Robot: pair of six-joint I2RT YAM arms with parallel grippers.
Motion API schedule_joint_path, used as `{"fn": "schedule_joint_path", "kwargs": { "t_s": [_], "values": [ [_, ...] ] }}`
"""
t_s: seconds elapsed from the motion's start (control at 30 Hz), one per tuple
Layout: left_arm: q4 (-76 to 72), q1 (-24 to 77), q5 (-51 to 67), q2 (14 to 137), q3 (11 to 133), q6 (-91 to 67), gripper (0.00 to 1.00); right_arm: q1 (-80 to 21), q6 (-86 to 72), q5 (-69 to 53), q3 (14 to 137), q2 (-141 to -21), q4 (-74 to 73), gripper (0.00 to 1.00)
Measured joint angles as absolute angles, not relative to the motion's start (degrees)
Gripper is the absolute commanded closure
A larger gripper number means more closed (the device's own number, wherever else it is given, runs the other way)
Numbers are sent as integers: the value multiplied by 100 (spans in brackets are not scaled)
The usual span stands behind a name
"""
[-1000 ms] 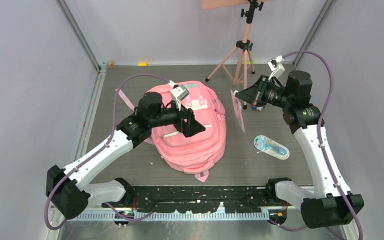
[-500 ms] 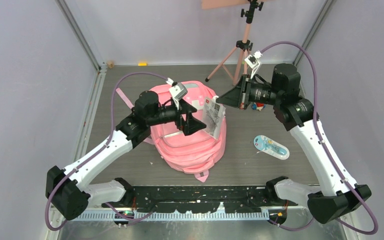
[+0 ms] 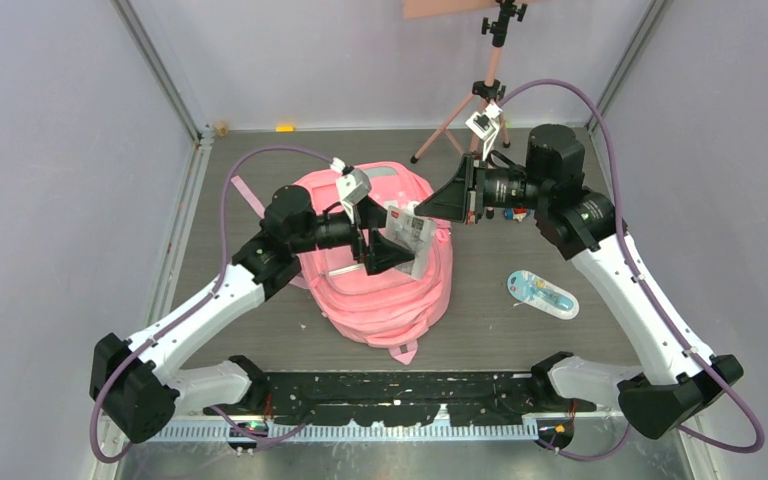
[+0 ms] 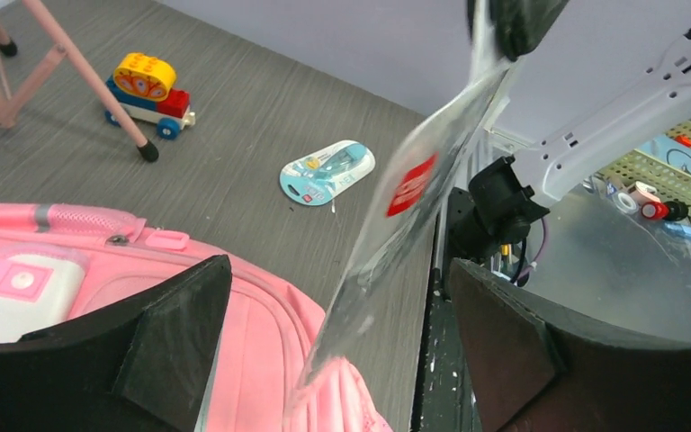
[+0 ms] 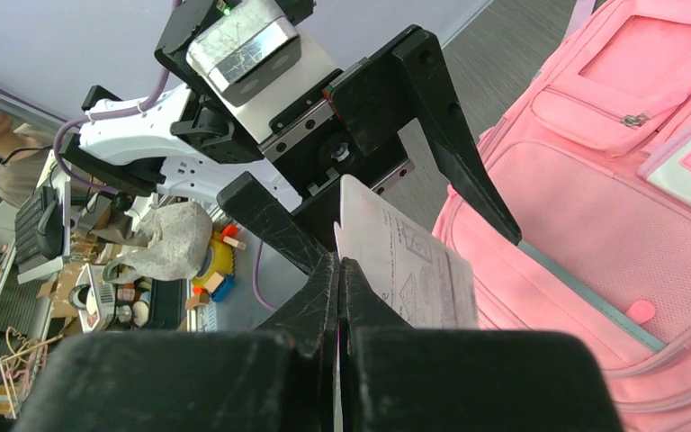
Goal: Pack the student bag
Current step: Place the stationery in the student bag.
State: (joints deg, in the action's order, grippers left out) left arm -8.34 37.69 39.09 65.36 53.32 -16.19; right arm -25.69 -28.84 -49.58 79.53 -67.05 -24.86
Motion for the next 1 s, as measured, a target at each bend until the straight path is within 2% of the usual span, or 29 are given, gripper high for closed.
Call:
{"fn": "schedule_joint_path", "kwargs": {
  "t_s": [0.1, 0.17, 0.2, 0.27, 0.3, 0.43, 0.5, 0.53, 0.57, 0.63, 0.7, 0.83, 1.0],
  "values": [
    [-987, 3769, 4119, 6547, 5332, -1678, 39, -2617, -2886, -4978, 7979, -6755, -2495, 99],
    [-1096, 3769, 4265, 6573, 5332, -1774, 68, -2622, -2884, -4989, 8018, -6779, -2493, 99],
    [-1142, 3769, 4344, 6593, 5332, -1824, 80, -2622, -2884, -4987, 8031, -6785, -2491, 99],
    [-1223, 3769, 4493, 6657, 5332, -1942, 96, -2630, -2875, -4971, 8049, -6788, -2499, 99],
    [-1251, 3769, 4556, 6683, 5328, -2012, 100, -2630, -2856, -4930, 8053, -6788, -2523, 99],
    [-1435, 3774, 4768, 6685, 5218, -2215, 100, -2630, -2724, -4661, 8062, -6812, -2630, 99],
    [-1498, 3774, 4799, 6659, 5107, -2314, 100, -2630, -2661, -4563, 8062, -6827, -2696, 85],
    [-1549, 3771, 4801, 6639, 5037, -2390, 100, -2637, -2626, -4510, 8060, -6831, -2744, 70],
    [-1605, 3769, 4801, 6602, 4960, -2471, 100, -2650, -2596, -4482, 8060, -6838, -2779, 62],
    [-1704, 3769, 4788, 6469, 4766, -2679, 100, -2652, -2536, -4431, 8031, -6834, -2755, 37],
    [-1826, 3769, 4707, 6313, 4593, -2941, 100, -2652, -2515, -4407, 7922, -6796, -2665, 25],
    [-2043, 3769, 4394, 6060, 4418, -3422, 100, -2652, -2464, -4423, 7507, -6674, -2456, 18],
    [-2014, 3769, 4003, 5811, 4414, -3680, 100, -2652, -2602, -4687, 7078, -6512, -2174, 18]
  ]
}}
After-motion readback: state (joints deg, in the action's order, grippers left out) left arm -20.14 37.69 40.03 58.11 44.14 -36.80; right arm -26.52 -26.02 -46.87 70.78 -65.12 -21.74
